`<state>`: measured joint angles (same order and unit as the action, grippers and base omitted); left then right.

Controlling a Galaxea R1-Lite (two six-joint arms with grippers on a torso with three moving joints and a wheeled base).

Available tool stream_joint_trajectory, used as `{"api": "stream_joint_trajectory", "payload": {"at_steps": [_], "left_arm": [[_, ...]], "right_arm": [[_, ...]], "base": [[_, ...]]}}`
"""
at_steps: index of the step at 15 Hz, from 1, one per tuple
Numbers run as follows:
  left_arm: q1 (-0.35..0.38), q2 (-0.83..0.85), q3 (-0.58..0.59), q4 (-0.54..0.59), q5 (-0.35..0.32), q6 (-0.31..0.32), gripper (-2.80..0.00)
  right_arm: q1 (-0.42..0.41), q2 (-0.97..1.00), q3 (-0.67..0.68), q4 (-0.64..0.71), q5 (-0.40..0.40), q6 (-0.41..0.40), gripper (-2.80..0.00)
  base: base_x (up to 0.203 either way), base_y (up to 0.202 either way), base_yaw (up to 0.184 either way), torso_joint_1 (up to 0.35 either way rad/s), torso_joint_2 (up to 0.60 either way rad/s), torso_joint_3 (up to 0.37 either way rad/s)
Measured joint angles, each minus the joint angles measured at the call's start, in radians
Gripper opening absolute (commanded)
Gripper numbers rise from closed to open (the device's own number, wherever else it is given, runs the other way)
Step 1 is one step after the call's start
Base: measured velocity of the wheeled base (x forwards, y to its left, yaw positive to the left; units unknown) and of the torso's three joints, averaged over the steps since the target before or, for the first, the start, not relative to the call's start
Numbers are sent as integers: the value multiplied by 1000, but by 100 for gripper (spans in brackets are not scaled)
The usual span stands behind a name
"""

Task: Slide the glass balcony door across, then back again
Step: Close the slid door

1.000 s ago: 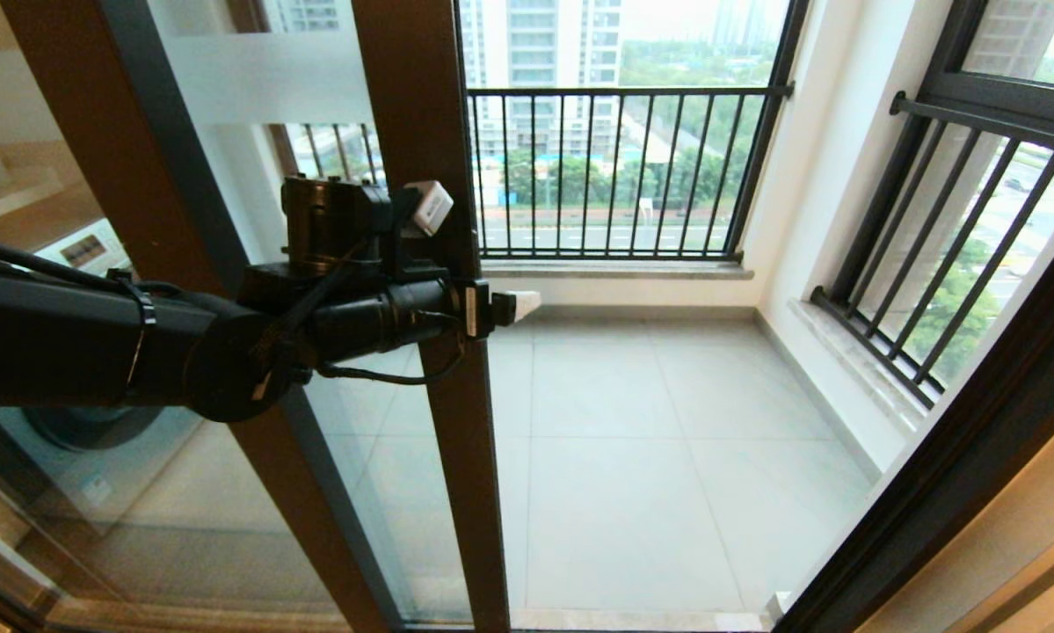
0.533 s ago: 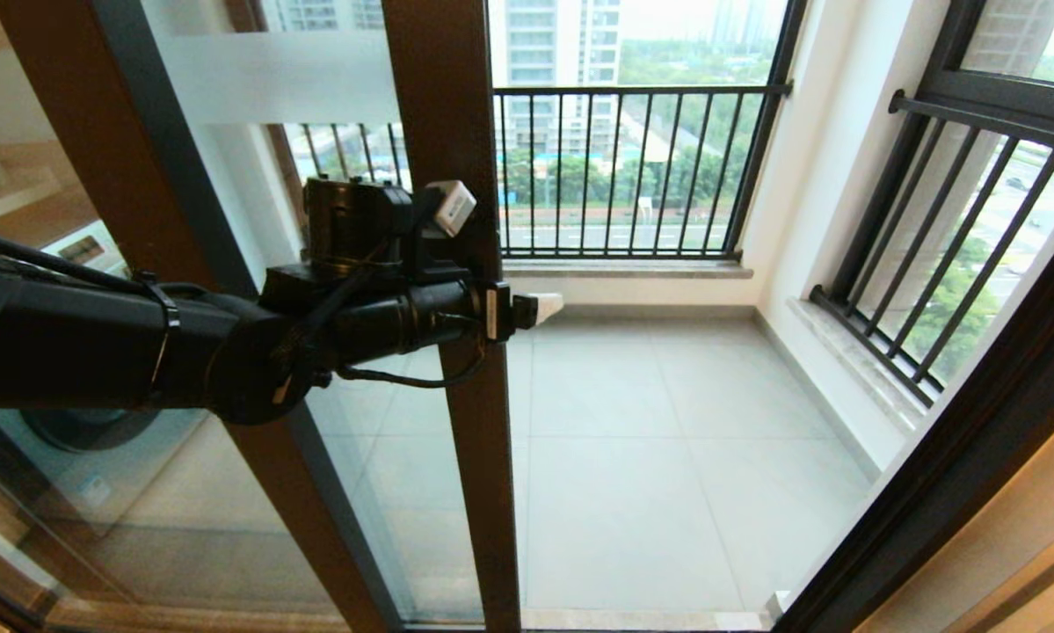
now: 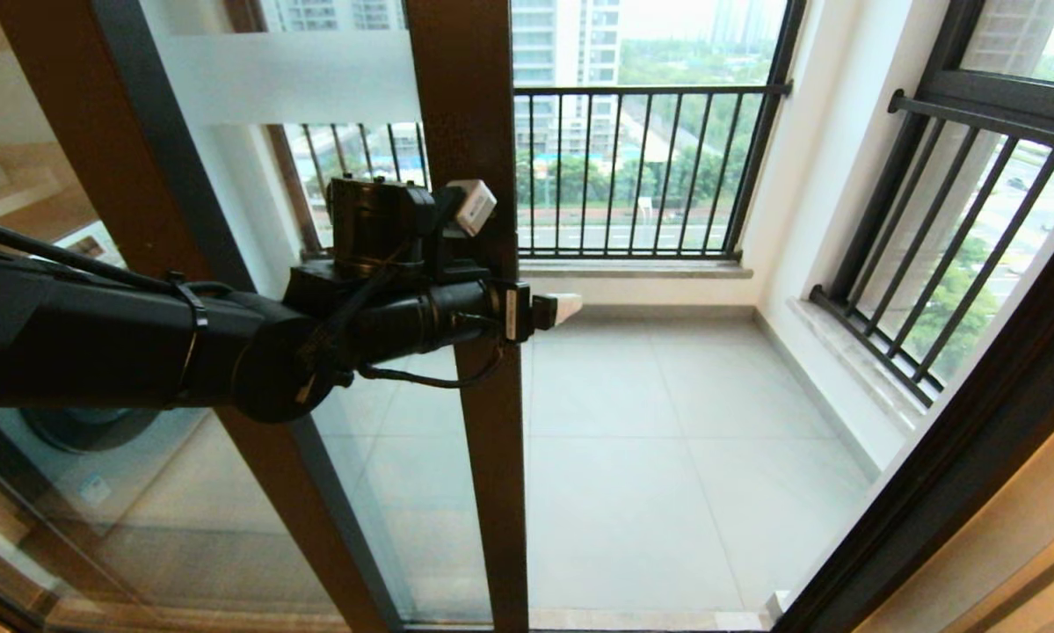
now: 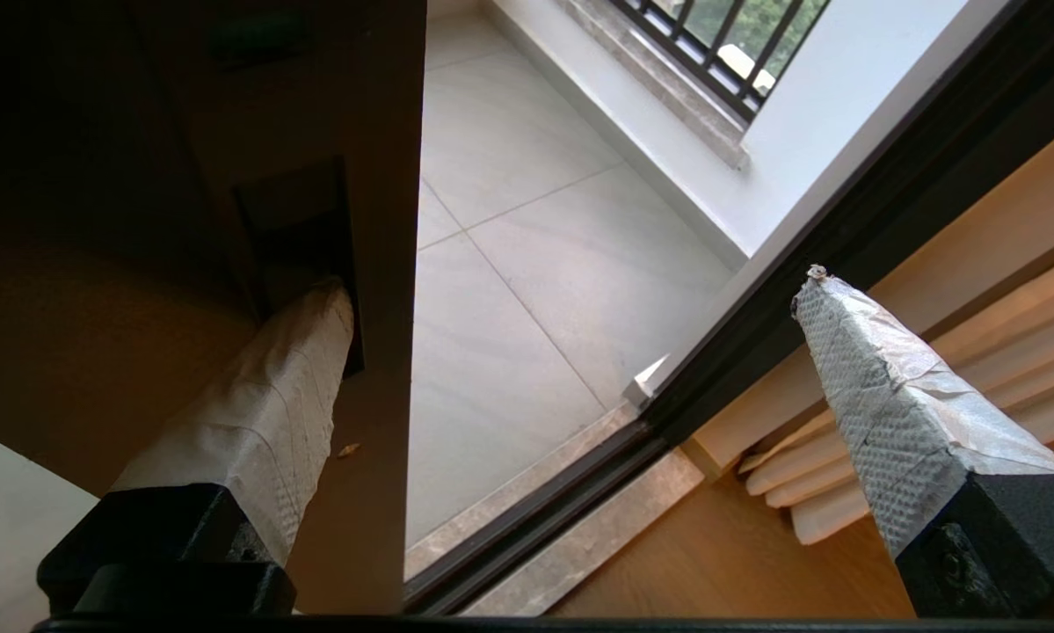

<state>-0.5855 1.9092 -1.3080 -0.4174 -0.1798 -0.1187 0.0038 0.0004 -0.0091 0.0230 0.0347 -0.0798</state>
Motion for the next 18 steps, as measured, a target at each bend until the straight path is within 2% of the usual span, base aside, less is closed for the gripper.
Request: {"api": "stream_joint_trajectory", "payload": {"at_steps": [6, 18], "left_arm": [[-22, 31, -38, 7, 7, -1, 0], [-72, 36, -41, -4, -11, 1, 0]], "right_arm": [[0, 0, 0, 0, 0, 1, -280], [0, 0, 0, 0, 0, 0, -280]], "base": [[0, 0, 0, 0, 0, 0], [0, 0, 0, 0, 0, 0]]}}
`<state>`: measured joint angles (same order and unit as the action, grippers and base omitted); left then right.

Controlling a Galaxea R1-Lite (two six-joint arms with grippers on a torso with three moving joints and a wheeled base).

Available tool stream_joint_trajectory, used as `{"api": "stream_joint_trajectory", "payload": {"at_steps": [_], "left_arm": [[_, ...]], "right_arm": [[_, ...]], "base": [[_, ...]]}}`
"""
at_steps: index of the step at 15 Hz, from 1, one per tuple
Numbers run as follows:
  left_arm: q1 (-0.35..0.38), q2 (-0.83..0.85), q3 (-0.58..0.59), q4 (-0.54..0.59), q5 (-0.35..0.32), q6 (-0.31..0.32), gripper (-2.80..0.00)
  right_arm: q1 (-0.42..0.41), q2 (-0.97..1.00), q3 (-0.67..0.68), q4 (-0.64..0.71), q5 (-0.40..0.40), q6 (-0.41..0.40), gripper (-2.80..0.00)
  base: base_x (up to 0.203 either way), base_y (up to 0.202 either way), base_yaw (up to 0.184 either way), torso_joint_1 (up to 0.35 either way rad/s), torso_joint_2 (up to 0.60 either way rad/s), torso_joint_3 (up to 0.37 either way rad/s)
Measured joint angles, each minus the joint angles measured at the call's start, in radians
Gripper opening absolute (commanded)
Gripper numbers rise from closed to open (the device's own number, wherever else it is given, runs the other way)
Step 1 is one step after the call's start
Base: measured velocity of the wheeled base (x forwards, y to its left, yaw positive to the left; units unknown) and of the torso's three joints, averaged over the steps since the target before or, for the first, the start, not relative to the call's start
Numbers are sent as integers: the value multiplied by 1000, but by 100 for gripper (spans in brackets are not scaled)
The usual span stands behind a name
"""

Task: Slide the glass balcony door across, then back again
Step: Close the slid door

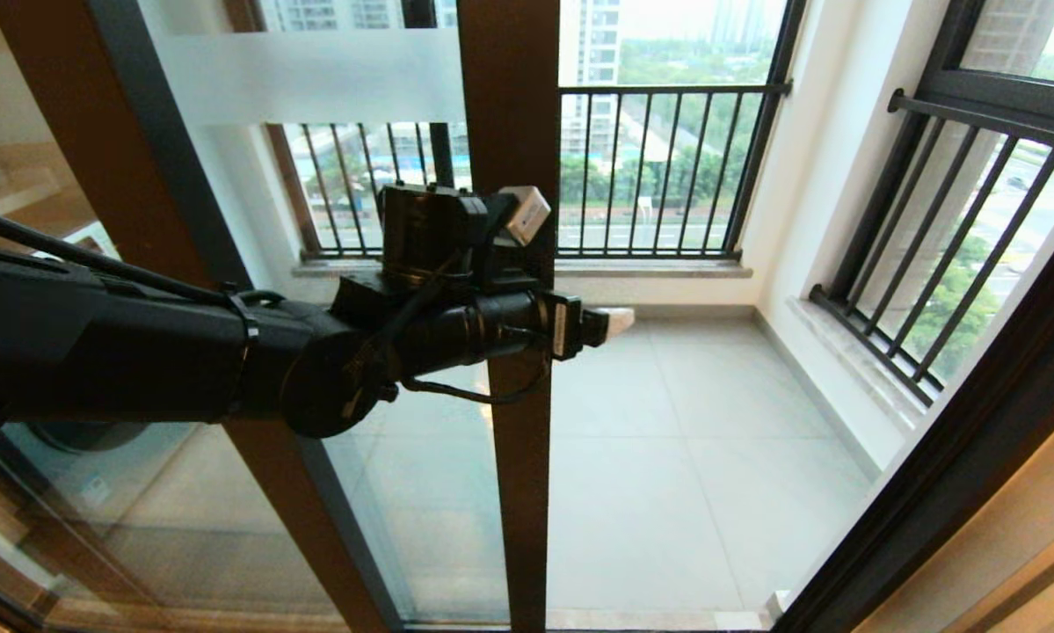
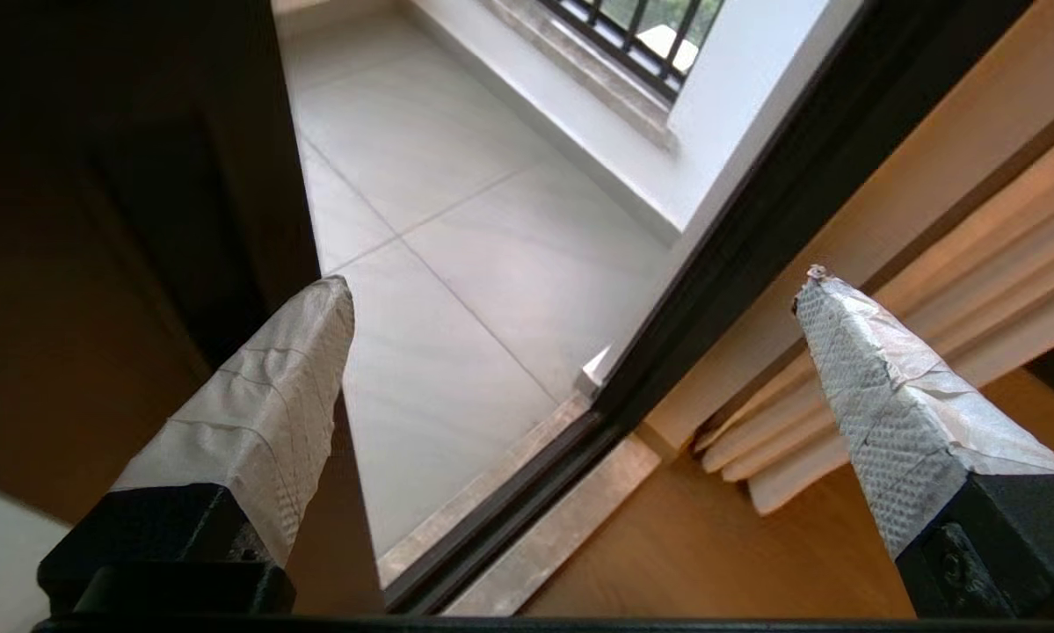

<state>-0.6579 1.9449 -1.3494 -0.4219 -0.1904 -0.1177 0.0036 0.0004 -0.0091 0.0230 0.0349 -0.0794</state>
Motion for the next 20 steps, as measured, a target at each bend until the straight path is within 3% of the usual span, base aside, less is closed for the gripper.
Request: {"api": "stream_joint_trajectory", "payload": {"at_steps": [6, 13, 14, 17, 20], "left_arm": [[-29, 9, -8, 3, 21, -1, 0], [-63, -214, 175, 27, 23, -3, 0], [-60, -270, 212, 54, 32, -2, -280], [-29, -465, 287, 205, 109, -1, -280], [46, -716, 315, 468, 261, -1, -280]], "right_arm": [[1, 0, 0, 0, 0, 0, -280], [1, 0, 0, 0, 0, 0, -280], [0, 0, 0, 0, 0, 0, -280], [1, 0, 0, 0, 0, 0, -280], [1, 0, 0, 0, 0, -1, -280]], "base": [[0, 0, 0, 0, 0, 0], [0, 0, 0, 0, 0, 0], [0, 0, 0, 0, 0, 0], [0, 0, 0, 0, 0, 0], [0, 0, 0, 0, 0, 0]]}}
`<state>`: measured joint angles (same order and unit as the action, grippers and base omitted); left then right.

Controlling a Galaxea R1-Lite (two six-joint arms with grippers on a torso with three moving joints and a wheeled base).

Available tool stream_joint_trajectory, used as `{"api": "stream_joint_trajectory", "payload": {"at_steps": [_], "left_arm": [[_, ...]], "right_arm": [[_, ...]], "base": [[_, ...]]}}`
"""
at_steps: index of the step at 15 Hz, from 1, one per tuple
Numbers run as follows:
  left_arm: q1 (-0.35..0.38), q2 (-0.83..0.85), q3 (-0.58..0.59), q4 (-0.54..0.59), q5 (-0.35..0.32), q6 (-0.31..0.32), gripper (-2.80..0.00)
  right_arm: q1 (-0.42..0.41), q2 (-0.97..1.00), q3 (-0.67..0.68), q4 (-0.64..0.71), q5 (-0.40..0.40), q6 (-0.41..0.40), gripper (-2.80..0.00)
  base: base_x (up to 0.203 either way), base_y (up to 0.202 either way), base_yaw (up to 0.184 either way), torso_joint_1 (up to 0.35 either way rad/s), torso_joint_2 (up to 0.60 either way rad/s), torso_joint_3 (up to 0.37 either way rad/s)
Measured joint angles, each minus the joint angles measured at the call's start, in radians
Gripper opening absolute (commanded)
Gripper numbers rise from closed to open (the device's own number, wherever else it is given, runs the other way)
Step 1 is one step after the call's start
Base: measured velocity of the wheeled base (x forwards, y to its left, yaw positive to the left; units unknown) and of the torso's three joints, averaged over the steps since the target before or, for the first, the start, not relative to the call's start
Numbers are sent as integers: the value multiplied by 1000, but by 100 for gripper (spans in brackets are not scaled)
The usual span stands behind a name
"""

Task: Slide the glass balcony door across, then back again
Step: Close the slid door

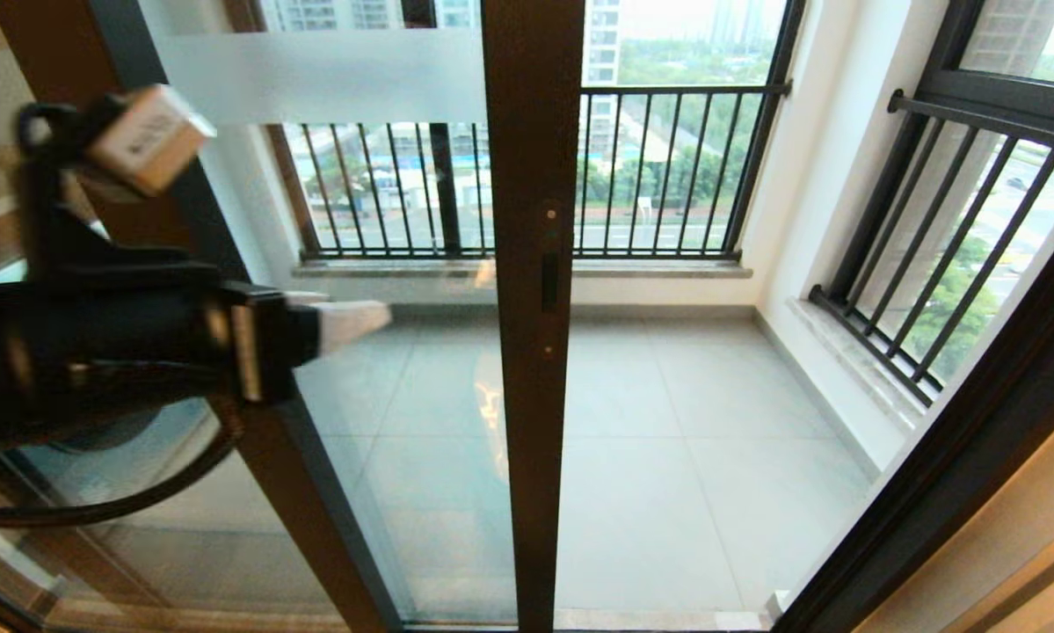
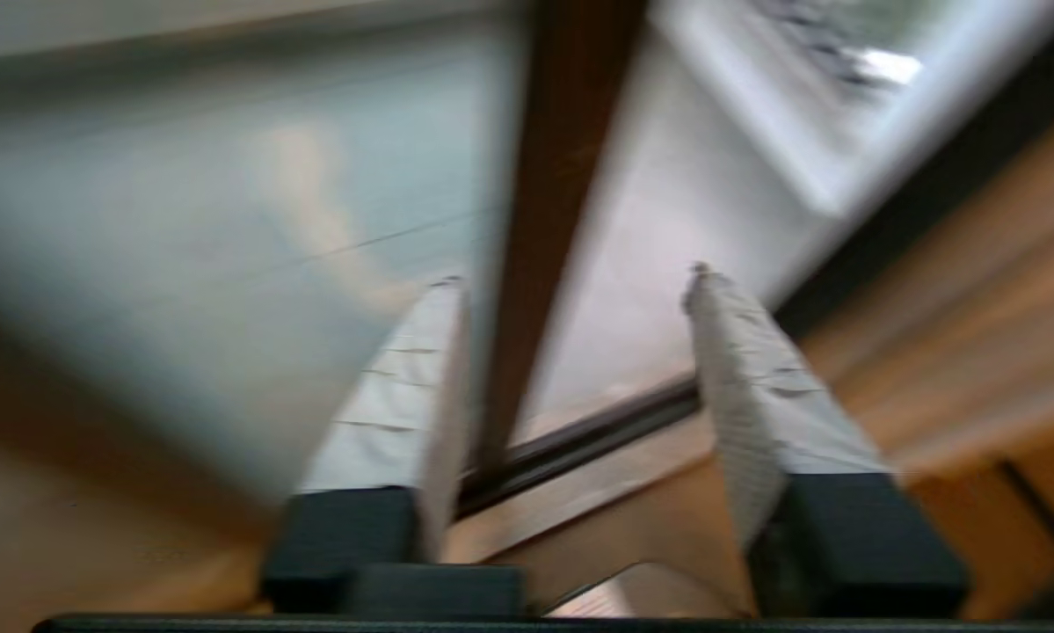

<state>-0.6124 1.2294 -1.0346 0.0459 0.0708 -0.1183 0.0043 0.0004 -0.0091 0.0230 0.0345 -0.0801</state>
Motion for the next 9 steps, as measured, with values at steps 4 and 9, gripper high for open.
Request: {"api": "stream_joint_trajectory", "payload": {"at_steps": [4, 9], "left_arm": [[129, -355, 12, 380, 235, -2, -280], [431, -652, 4, 701, 328, 4, 0]], "right_arm": [[0, 0, 0, 0, 0, 0, -280], [0, 0, 0, 0, 0, 1, -280]], "base": [[0, 0, 0, 0, 0, 0], [0, 0, 0, 0, 0, 0]]}}
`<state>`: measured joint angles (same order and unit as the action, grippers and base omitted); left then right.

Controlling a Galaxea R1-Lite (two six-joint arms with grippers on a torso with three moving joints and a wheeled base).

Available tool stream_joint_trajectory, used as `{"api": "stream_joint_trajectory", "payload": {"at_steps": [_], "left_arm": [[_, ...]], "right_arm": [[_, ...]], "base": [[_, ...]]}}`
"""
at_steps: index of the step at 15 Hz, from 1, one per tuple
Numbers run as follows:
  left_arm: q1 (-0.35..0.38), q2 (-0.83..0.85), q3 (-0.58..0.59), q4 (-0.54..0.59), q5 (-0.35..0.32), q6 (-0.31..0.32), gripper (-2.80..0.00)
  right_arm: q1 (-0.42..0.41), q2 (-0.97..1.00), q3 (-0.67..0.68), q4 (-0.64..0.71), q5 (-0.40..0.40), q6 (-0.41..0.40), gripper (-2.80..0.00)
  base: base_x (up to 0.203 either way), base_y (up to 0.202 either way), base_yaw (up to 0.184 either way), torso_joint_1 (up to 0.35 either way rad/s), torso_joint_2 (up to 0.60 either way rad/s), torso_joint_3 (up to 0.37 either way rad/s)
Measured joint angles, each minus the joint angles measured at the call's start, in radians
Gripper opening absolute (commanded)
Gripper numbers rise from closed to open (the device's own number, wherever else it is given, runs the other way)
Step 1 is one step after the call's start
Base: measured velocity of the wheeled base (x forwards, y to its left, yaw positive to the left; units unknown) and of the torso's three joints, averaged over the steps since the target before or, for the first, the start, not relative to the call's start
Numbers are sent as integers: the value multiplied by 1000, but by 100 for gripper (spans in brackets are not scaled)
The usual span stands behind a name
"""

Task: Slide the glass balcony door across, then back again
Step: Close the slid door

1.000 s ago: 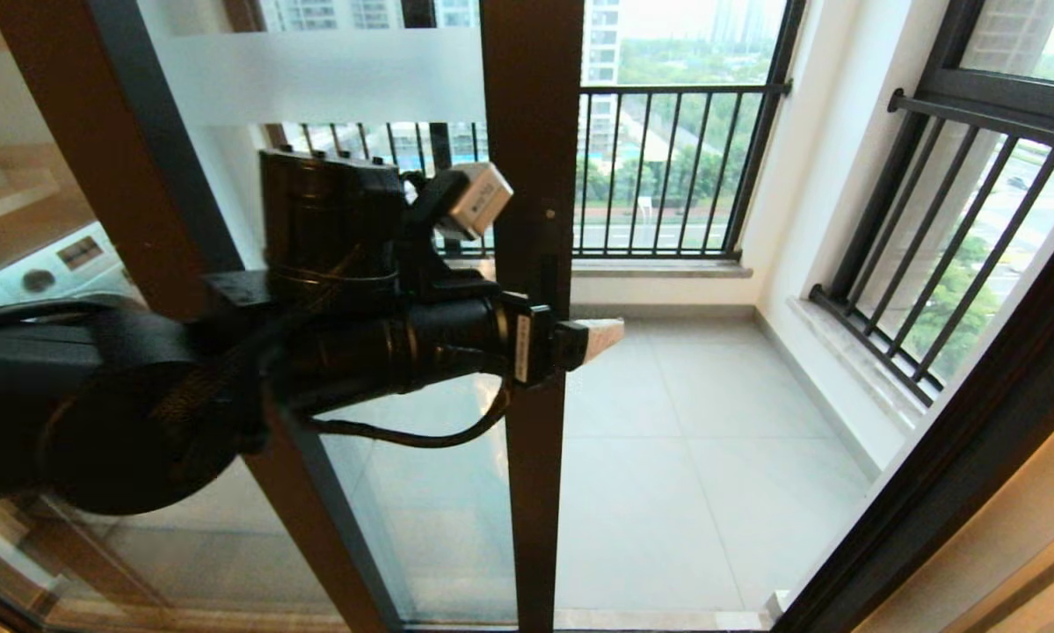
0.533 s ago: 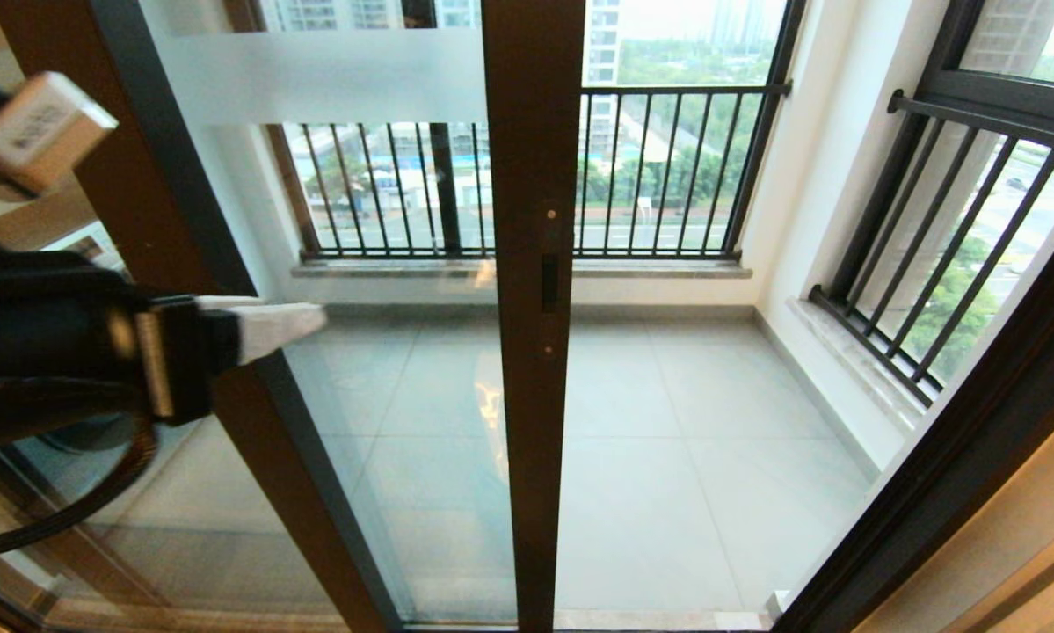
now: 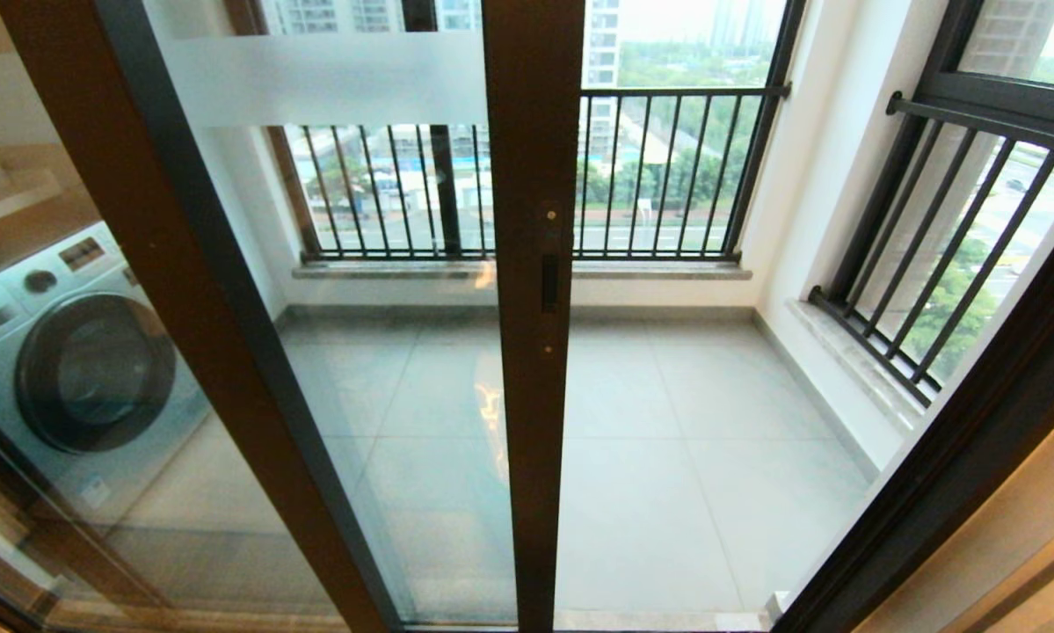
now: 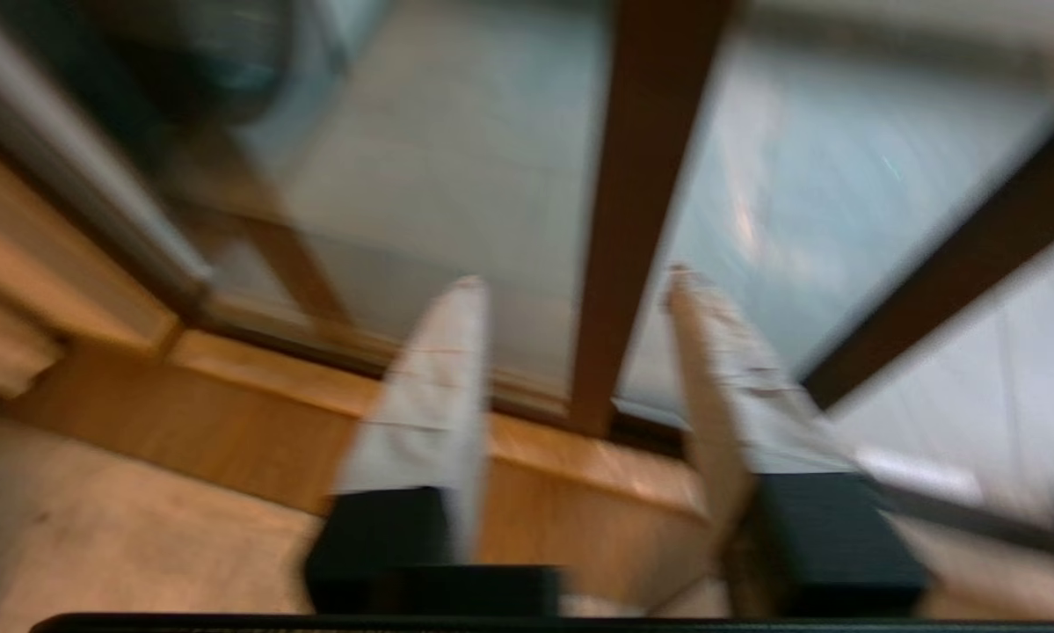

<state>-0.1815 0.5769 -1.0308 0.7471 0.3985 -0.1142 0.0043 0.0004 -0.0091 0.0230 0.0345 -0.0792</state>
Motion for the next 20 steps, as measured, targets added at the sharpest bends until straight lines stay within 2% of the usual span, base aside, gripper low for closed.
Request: {"api": "stream_joint_trajectory", "payload": {"at_steps": [5, 9, 11, 12, 15, 20], "left_arm": [[122, -192, -11, 11, -6, 70, 0], [152, -300, 8, 25, -32, 135, 0], [165, -342, 18, 83, -38, 142, 0], [178, -360, 34, 114, -42, 143, -280], [191, -404, 115, 133, -54, 142, -280], [185, -501, 369, 102, -126, 144, -280]], "right_arm": [[0, 0, 0, 0, 0, -1, -280], [0, 0, 0, 0, 0, 0, -280], [0, 0, 0, 0, 0, -1, -280], [0, 0, 0, 0, 0, -1, -280], [0, 0, 0, 0, 1, -1, -280], [0, 0, 0, 0, 0, 0, -280]], "base": [[0, 0, 0, 0, 0, 0], [0, 0, 0, 0, 0, 0], [0, 0, 0, 0, 0, 0], [0, 0, 0, 0, 0, 0], [0, 0, 0, 0, 0, 0], [0, 0, 0, 0, 0, 0]]}}
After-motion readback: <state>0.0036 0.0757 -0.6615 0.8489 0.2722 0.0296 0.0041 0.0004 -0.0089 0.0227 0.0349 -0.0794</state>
